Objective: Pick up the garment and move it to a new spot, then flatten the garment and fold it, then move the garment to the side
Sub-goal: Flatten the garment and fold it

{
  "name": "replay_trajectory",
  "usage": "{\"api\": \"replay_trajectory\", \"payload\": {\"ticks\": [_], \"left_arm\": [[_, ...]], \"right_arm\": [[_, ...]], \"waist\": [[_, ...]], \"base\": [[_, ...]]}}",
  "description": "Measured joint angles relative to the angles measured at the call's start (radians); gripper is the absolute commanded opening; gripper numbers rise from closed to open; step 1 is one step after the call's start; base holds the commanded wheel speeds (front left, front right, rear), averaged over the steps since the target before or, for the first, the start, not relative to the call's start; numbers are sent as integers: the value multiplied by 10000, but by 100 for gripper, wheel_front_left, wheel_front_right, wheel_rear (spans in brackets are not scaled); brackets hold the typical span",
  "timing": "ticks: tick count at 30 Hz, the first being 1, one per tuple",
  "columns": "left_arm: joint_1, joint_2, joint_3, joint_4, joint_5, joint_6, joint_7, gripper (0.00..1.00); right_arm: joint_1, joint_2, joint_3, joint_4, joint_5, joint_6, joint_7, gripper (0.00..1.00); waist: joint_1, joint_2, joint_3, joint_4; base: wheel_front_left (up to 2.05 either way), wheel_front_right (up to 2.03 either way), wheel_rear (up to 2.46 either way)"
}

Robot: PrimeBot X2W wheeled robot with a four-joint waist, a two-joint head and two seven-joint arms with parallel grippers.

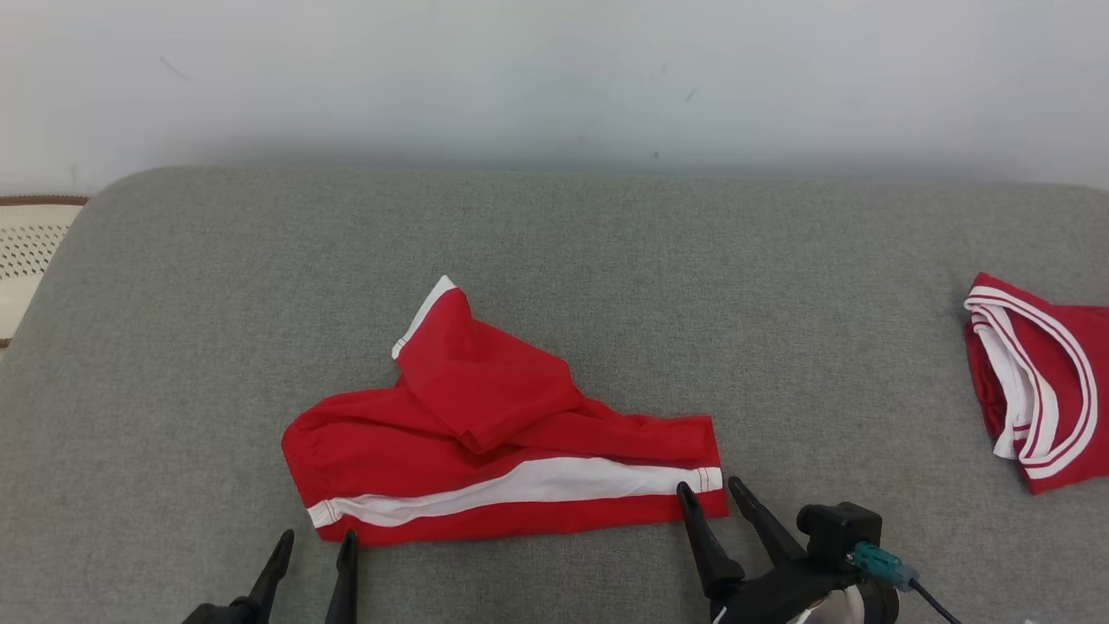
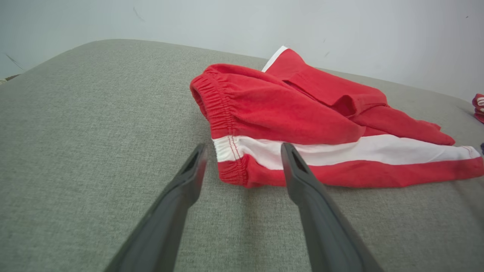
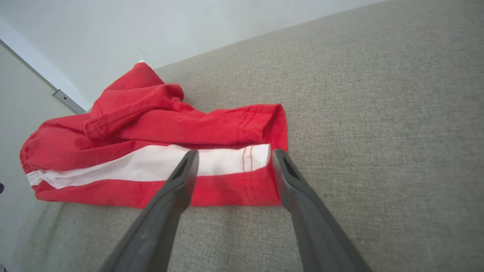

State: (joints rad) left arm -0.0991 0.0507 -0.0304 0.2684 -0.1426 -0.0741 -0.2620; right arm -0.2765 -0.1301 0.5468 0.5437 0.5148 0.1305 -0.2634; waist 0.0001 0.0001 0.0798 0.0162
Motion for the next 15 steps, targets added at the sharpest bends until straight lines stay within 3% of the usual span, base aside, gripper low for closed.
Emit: {"api": "replay_trajectory", "payload": {"ticks": [15], "left_arm": [[-93,2,-104,-119,-38,140,0,100]], "right_arm": [[-346,-144,468,157,617,0,0,100]], "waist": [[0,0,378,204]], "base": [[0,0,0]]}}
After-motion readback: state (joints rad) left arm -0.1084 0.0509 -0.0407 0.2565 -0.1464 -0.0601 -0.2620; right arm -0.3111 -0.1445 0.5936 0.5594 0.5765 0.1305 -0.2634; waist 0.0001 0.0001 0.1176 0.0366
